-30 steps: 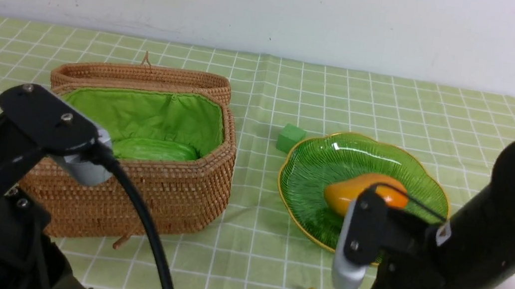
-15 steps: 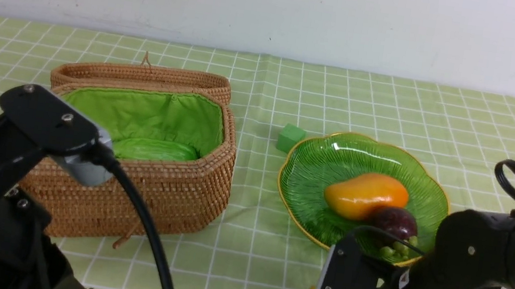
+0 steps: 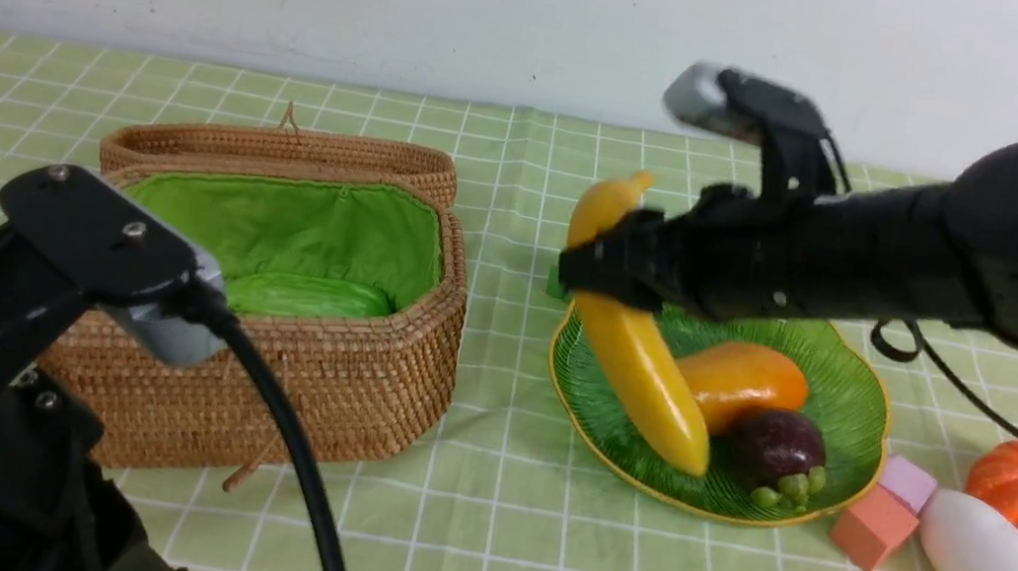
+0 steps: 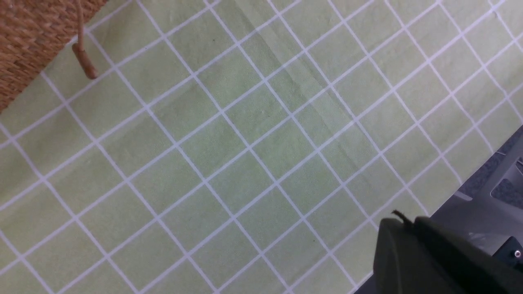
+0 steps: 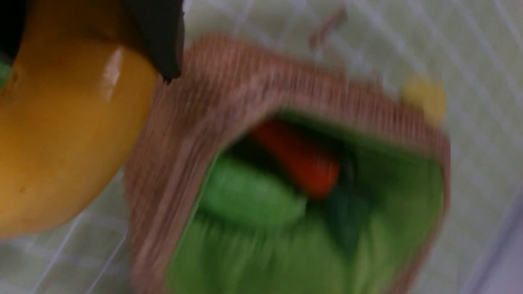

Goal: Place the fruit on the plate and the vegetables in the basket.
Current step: Use the right arm to grab a banana and put it into the right plate, then take a daikon with your right arm and place it on the basket on the left.

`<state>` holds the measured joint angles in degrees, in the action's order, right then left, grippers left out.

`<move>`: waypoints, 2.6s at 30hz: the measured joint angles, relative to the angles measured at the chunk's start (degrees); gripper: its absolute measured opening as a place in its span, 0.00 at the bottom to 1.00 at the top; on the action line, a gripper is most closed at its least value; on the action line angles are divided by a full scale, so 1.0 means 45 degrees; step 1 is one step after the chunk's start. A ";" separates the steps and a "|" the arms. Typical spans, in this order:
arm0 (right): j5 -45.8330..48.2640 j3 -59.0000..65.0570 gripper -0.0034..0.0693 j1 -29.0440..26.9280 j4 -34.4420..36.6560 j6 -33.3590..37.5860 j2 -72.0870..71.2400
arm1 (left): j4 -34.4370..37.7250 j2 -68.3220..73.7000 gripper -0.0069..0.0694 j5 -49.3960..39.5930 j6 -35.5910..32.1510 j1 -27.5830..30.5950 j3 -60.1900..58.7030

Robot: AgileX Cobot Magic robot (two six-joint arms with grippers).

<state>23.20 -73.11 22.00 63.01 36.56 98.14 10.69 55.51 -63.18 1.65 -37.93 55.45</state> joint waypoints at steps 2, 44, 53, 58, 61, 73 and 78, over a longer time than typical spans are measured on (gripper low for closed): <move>-0.0786 -0.0299 0.49 -0.0207 0.0964 -0.0348 0.0649 | 0.0000 0.0000 0.13 0.0000 0.0000 0.0000 0.0000; 0.6201 -0.0754 0.82 -0.4816 -0.4990 0.1350 -0.2451 | 0.0375 0.0000 0.18 -0.0676 -0.0367 0.0000 0.0000; 0.6958 0.1302 0.82 -0.5161 -0.8717 -0.0506 -0.5075 | 0.0375 0.0000 0.19 -0.0339 -0.0993 0.0000 0.0000; 0.6065 0.2884 0.82 -0.5161 -0.9832 -0.1155 -0.5513 | 0.0385 0.0000 0.19 -0.0050 -0.1032 0.0000 0.0000; 0.5248 0.3716 0.82 -0.5161 -1.0642 -0.1609 -0.5362 | 0.0385 0.0000 0.20 0.0050 -0.1036 0.0000 0.0000; 0.4051 0.4415 0.82 -0.5161 -1.2301 -0.2469 -0.3618 | 0.0385 0.0000 0.21 0.0082 -0.1036 0.0000 0.0000; 0.3447 0.4415 0.82 -0.5161 -1.4100 -0.3969 -0.2335 | 0.0385 0.0000 0.21 0.0082 -0.1036 0.0000 0.0000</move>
<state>38.71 -53.24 -1.23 -0.44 18.69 87.64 12.43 55.51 -62.81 -3.01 -37.93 55.45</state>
